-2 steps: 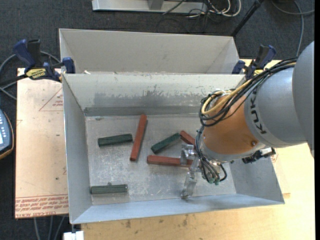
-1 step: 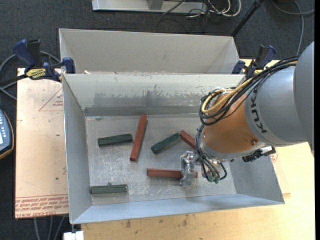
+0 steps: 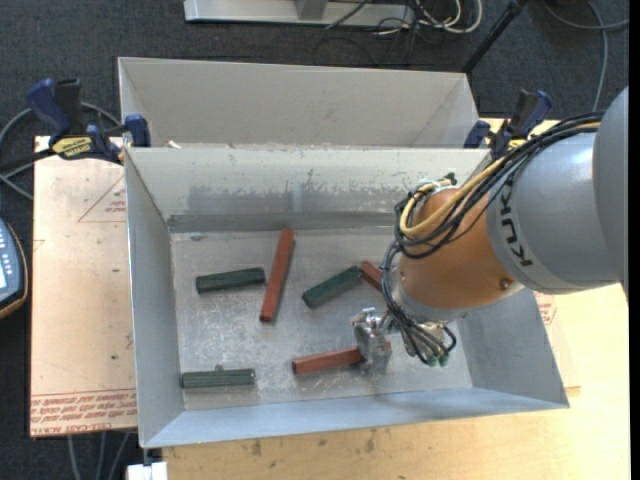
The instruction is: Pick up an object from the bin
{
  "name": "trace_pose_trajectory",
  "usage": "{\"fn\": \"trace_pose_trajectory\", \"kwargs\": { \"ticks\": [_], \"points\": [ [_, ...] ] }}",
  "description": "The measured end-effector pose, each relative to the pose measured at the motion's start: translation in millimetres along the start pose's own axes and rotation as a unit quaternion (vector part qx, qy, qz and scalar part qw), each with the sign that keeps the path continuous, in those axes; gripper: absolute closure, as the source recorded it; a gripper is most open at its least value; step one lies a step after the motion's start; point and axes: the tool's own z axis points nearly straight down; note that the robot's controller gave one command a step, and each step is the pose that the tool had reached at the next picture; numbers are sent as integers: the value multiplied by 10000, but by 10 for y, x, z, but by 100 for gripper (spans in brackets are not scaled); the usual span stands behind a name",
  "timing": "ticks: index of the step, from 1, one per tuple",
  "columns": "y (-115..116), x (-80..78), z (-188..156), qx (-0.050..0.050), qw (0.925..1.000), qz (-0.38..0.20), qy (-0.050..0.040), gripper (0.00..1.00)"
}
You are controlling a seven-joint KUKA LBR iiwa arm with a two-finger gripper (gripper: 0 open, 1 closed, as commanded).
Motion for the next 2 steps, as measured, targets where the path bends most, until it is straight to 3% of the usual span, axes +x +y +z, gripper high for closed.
{"fn": "trace_pose_trajectory", "kwargs": {
  "ticks": [1,2],
  "points": [
    [314,102,5,-8,10000,78,20,100],
    [302,87,10,-9,10000,97,8,0]
  ]
}}
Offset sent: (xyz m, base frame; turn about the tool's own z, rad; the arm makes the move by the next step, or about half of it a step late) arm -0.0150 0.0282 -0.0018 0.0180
